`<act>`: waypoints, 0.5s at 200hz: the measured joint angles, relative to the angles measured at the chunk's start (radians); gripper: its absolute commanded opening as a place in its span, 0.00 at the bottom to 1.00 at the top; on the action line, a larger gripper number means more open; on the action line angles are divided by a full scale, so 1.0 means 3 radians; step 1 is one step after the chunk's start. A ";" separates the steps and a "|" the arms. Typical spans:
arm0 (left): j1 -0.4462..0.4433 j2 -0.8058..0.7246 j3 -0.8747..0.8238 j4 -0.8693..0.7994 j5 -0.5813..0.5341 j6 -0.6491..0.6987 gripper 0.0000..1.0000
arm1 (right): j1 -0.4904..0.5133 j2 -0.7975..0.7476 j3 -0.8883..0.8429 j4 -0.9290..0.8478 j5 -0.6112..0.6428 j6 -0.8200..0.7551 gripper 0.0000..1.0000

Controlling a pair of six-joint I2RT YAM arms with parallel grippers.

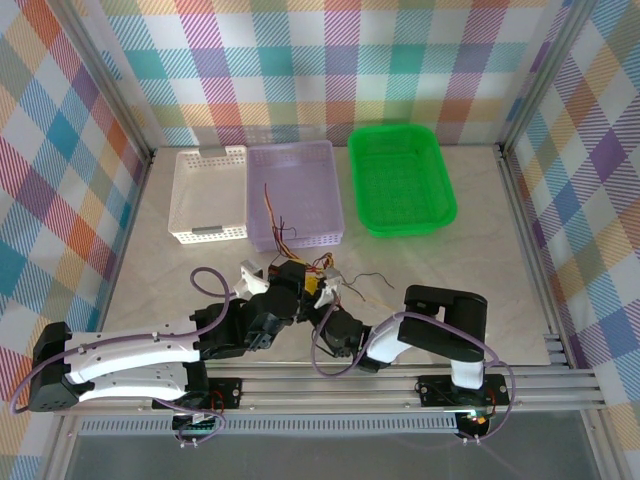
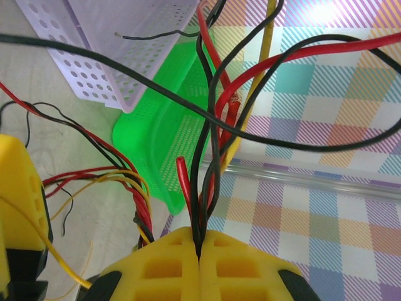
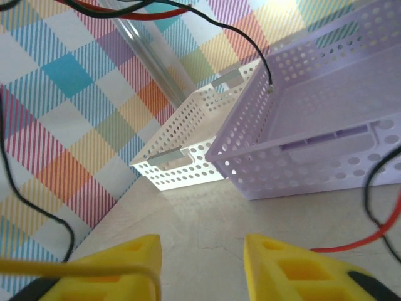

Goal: Untangle the cables

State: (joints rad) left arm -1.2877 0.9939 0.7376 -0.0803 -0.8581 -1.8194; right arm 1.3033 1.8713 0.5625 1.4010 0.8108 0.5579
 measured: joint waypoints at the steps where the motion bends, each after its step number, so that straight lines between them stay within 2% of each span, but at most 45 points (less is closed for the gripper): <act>1: 0.0000 0.0000 0.0000 0.0004 -0.0001 0.0000 0.00 | 0.0000 0.0000 -0.0001 0.0000 0.0003 -0.0006 0.25; 50: -0.0048 -0.0004 0.0000 0.0043 0.0001 0.0022 0.00 | -0.0037 -0.0025 -0.0128 -0.0004 -0.0058 0.0122 0.00; 100: -0.0092 -0.0295 0.0000 -0.0174 -0.0037 0.0004 0.00 | -0.0069 -0.0337 -0.0519 -0.0055 -0.0312 0.0200 0.00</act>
State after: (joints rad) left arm -1.3151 0.9054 0.7376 -0.1326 -0.8692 -1.8183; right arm 1.2827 1.7702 0.4068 1.3846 0.7174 0.6178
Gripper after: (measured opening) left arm 0.043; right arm 0.056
